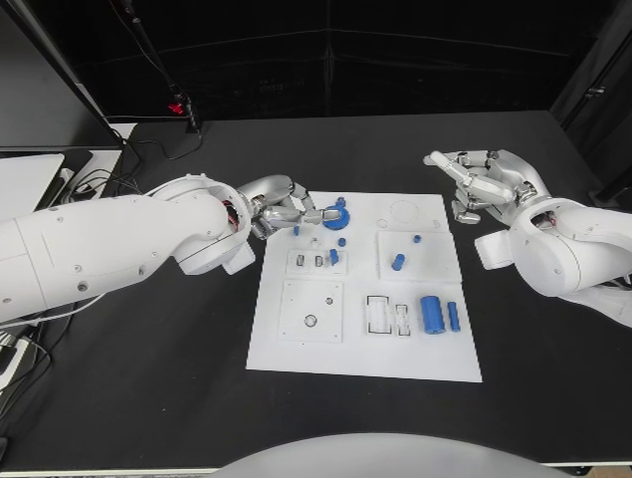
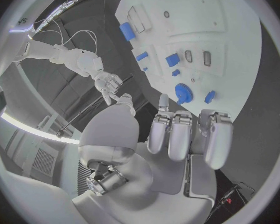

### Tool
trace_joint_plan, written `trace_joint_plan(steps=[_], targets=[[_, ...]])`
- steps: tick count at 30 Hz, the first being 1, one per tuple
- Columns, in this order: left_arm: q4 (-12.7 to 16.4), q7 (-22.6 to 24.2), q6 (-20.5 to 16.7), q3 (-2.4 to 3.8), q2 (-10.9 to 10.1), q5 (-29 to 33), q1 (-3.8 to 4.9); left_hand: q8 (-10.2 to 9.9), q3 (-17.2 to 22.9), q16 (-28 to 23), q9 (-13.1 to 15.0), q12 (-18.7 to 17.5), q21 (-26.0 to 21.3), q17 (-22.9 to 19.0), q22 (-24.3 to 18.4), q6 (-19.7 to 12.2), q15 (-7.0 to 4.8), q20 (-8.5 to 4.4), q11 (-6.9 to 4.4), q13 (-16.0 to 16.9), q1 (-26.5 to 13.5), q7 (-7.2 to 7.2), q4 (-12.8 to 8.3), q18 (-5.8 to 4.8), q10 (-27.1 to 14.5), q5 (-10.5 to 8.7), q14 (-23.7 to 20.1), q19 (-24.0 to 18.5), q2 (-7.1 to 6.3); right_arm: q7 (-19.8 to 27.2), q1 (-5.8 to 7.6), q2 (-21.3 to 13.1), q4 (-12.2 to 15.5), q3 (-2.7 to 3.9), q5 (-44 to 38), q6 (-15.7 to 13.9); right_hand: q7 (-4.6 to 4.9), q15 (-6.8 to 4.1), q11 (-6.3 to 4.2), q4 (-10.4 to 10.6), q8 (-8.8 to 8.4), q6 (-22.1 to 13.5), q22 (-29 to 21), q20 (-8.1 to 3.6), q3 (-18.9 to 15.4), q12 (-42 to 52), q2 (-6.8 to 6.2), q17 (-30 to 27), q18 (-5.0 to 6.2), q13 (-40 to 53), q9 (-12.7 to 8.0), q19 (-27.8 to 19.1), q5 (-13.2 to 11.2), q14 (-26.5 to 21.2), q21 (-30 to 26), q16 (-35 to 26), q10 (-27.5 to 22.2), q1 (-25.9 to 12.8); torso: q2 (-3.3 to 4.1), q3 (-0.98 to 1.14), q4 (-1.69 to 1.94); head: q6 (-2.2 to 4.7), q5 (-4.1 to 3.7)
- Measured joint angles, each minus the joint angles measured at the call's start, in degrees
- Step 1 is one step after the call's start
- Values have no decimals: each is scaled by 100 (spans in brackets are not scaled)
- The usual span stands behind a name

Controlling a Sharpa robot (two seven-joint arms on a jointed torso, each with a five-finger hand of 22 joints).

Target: Assemble the parts on the task board

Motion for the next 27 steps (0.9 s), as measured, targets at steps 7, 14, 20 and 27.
trace_joint_plan(steps=[7,14,20,27], targets=[[-261,-625,610,0,354,-117,6,319,-192,0,497,0,0,0,0,28,-81,-75,-63,0,-268,-94,4,0,-4,-53,-20,-13,216,73,-6,4,-104,-5,116,110,1,21,21,-16,27,-1,0,17,-16,0,0,0,0,0,5,-17,0,-20,-29,0,21,0,3,-5,-12,-20,8],[-418,-1040,1090,0,612,-161,7,341,-271,0,637,0,0,-1,-1,116,-122,-100,-111,-1,-412,-181,3,0,-10,-156,-21,-3,292,80,-13,32,-160,-10,166,181,43,21,41,3,40,-43,0,41,-40,0,36,-1,-1,0,5,-41,0,-20,-50,0,0,-27,2,-5,-18,-42,7],[-556,-1232,1324,0,780,-179,7,261,-289,0,686,0,0,-1,-1,222,-142,-140,-142,-1,-452,-201,-11,0,0,-156,-1,-3,332,72,-17,65,-199,-11,185,227,47,42,41,-10,67,-181,0,61,-85,0,68,-1,-1,0,-4,-61,0,1,-84,0,0,6,-4,-6,-11,-55,-10],[-768,-1369,1516,0,941,-187,6,94,-319,0,729,0,0,-1,-1,368,-183,-182,-182,-2,-407,-238,-15,0,0,-73,-1,-2,458,61,-24,92,-222,-14,196,246,52,42,40,-10,67,-216,0,61,-84,0,68,-1,-1,0,-9,-61,0,1,-86,0,-1,6,-9,-3,-5,-71,-14]])
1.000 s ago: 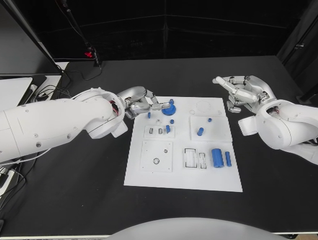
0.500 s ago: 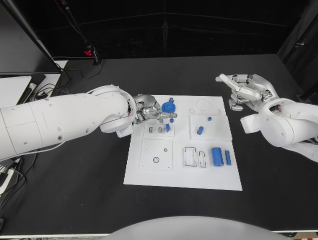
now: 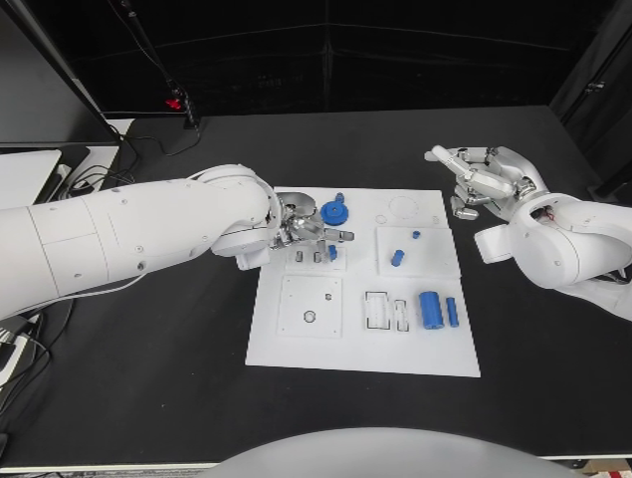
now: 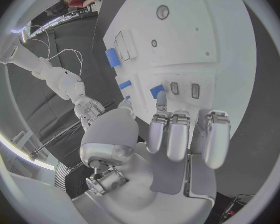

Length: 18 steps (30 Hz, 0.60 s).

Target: Assemble the parts on the task board

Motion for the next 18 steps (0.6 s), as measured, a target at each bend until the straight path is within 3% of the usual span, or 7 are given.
trace_joint_plan(steps=[18], targets=[[-289,-310,256,1,313,-7,-16,-231,0,0,100,0,0,-1,-1,191,-40,-41,-41,-1,221,-34,0,1,-1,67,2,0,182,-52,-14,31,-17,-10,8,20,2,0,0,-3,48,-41,0,0,-28,0,45,-1,-1,0,1,-43,0,0,-50,0,0,46,-4,3,5,-8,-43]])
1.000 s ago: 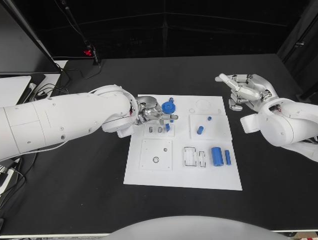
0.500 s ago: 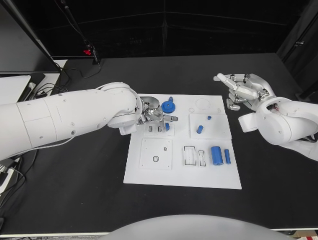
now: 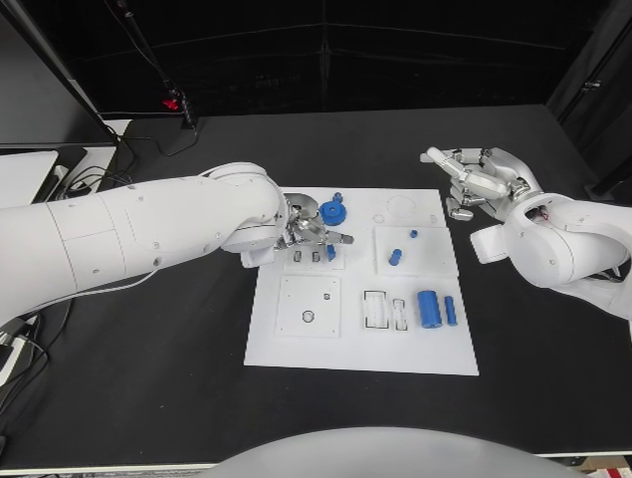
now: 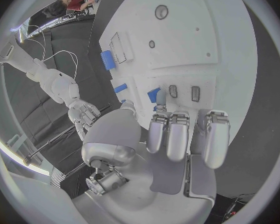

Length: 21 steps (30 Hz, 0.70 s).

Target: Assemble the parts on the task board

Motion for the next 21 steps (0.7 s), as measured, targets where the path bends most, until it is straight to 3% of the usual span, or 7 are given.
trace_joint_plan(steps=[5,14,21], targets=[[-45,-69,29,0,51,-1,-8,-35,0,0,22,0,0,0,0,20,-19,0,0,0,59,-20,0,0,0,8,-19,0,32,-8,-2,4,-5,-2,1,1,0,0,0,0,22,0,0,0,0,0,0,0,0,0,0,0,0,0,0,0,0,0,2,-1,4,-8,-5],[-116,-148,77,0,115,-2,-19,-234,0,0,150,0,0,0,-1,113,-41,-41,-41,0,350,-32,0,0,1,385,1,-1,112,-20,-6,18,-11,-6,3,2,0,20,0,0,22,0,0,0,0,0,0,0,0,0,1,0,0,-20,0,0,0,0,3,-3,4,-16,-5],[-147,-183,96,0,144,-3,-21,-285,0,0,209,0,0,-1,-1,153,-60,-41,-42,-1,479,-71,0,0,0,466,-18,-1,109,-29,-9,18,-18,-9,4,3,0,20,0,0,21,0,0,0,0,0,0,0,0,0,1,0,0,-20,0,0,0,0,3,-3,4,-25,-15]])
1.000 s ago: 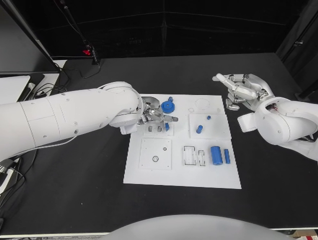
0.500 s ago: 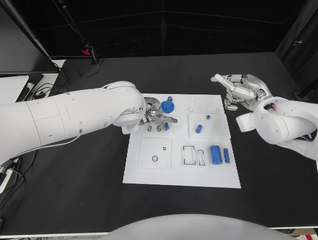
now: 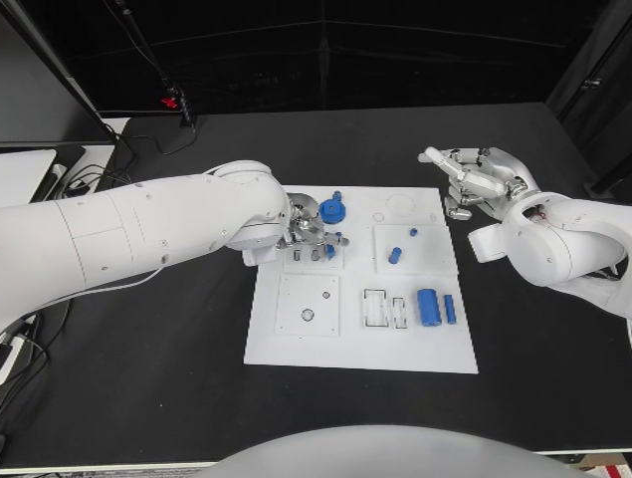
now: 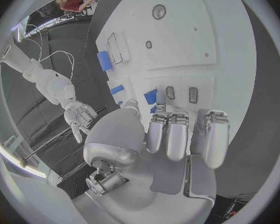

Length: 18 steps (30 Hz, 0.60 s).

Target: Assemble the parts on the task board

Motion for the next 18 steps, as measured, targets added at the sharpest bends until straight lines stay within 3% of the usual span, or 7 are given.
trace_joint_plan(steps=[18], targets=[[-82,-60,42,0,110,-2,-9,-33,72,0,107,0,0,0,0,63,-20,-41,-40,-1,189,-21,-4,0,1,66,21,0,45,-30,-7,13,-18,-8,2,0,4,0,0,0,31,-36,0,0,0,0,29,0,0,0,0,0,0,0,-25,0,0,29,-3,2,0,30,-20]])
